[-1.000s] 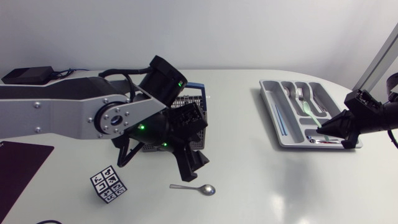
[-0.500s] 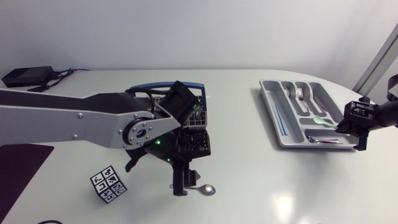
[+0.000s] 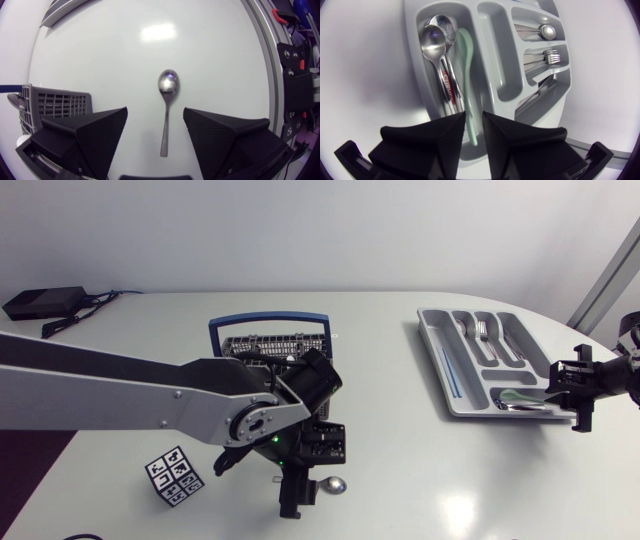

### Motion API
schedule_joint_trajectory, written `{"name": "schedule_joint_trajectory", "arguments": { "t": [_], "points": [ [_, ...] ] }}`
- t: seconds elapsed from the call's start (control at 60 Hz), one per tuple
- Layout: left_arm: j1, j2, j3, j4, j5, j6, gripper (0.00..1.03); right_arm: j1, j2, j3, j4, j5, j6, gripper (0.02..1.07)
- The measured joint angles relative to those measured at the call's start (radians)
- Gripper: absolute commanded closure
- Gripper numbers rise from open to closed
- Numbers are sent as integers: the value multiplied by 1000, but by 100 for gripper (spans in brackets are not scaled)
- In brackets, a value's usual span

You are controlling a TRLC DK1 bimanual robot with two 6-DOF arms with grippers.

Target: Transfer all utensils from the basket to the drawer tray.

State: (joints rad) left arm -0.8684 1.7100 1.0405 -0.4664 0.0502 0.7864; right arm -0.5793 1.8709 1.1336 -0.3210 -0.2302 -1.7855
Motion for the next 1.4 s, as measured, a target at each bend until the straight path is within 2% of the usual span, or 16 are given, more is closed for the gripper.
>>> {"name": "schedule_joint_trajectory", "arguments": {
  "t": [0.167, 0.233, 0.35, 0.467, 0.683, 0.767, 0.8, 0.817, 0.983, 1.183, 1.233, 1.4],
  "points": [
    [-24, 12, 0, 0, 0, 0, 27, -13, -38, -45, 10, -31, 1, 38],
    [-31, 29, 0, 1, 0, 0, 27, -14, -72, -63, 9, -55, 4, 37],
    [-39, 76, 0, 1, -7, 0, 38, -14, -155, -105, 6, -104, 10, 37],
    [-39, 111, 1, 2, -8, 0, 44, -12, -239, -172, 2, -149, 36, 33],
    [-39, 124, 16, 4, -7, 0, 46, 21, -369, -294, -22, -193, 78, 32],
    [-39, 132, 26, 3, -6, -1, 49, 40, -413, -332, -23, -194, 92, 26],
    [-39, 135, 31, 3, -6, -1, 51, 48, -433, -349, -23, -195, 96, 26],
    [-39, 137, 32, 3, -6, -1, 56, 51, -441, -356, -23, -196, 98, 26],
    [-39, 144, 42, -8, -4, -1, 80, 80, -518, -419, -24, -216, 124, 22],
    [-39, 161, 64, -34, 5, -2, 96, 120, -607, -484, -25, -223, 173, 21],
    [-38, 166, 69, -37, 8, -4, 100, 132, -624, -502, -26, -223, 194, 18],
    [-37, 173, 82, -53, 26, -8, 100, 176, -656, -522, -51, -238, 293, 13]
  ]
}}
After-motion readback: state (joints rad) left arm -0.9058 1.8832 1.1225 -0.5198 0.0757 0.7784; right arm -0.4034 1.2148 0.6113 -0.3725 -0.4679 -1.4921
